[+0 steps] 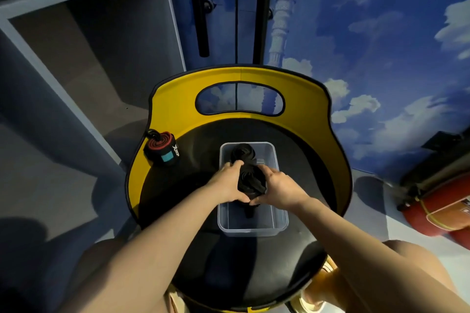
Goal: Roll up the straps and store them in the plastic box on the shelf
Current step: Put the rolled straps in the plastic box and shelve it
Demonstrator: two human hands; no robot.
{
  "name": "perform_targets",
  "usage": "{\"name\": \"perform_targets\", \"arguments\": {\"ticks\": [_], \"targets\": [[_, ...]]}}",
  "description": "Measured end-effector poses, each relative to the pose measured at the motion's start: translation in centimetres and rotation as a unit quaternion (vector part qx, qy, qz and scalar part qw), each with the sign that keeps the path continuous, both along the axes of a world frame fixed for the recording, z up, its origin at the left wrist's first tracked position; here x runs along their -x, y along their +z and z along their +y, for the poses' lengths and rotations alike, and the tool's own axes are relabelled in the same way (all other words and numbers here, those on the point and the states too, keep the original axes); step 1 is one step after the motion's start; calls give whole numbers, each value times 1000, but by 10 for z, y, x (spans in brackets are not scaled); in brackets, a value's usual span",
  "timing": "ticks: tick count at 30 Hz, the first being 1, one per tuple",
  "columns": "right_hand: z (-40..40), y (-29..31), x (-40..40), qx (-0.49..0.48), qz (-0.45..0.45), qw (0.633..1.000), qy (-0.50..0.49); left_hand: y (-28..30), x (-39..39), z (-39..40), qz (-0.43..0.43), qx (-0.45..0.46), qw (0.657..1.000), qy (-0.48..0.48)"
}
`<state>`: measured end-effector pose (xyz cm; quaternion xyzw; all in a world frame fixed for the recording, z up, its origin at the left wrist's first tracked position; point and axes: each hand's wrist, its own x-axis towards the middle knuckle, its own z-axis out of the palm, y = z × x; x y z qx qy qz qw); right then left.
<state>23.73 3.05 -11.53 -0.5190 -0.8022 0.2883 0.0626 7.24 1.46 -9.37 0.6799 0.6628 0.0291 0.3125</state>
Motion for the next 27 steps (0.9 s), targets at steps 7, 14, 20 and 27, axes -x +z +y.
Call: {"name": "perform_targets", "arguments": {"ticks": [7, 14, 20, 27], "targets": [[9, 0, 3, -23, -84, 995, 48, -16, -1, 3, -3, -9, 1000, 21], [18, -9, 6, -81, -148, 983, 66, -22, -6, 7, 21, 2, 1000, 17], [15, -7, 10, -67, -165, 982, 70, -21, -10, 10, 37, 18, 999, 8], [6, 7, 15, -68, -139, 986, 57, -9, 12, 7, -40, 10, 999, 28]]}}
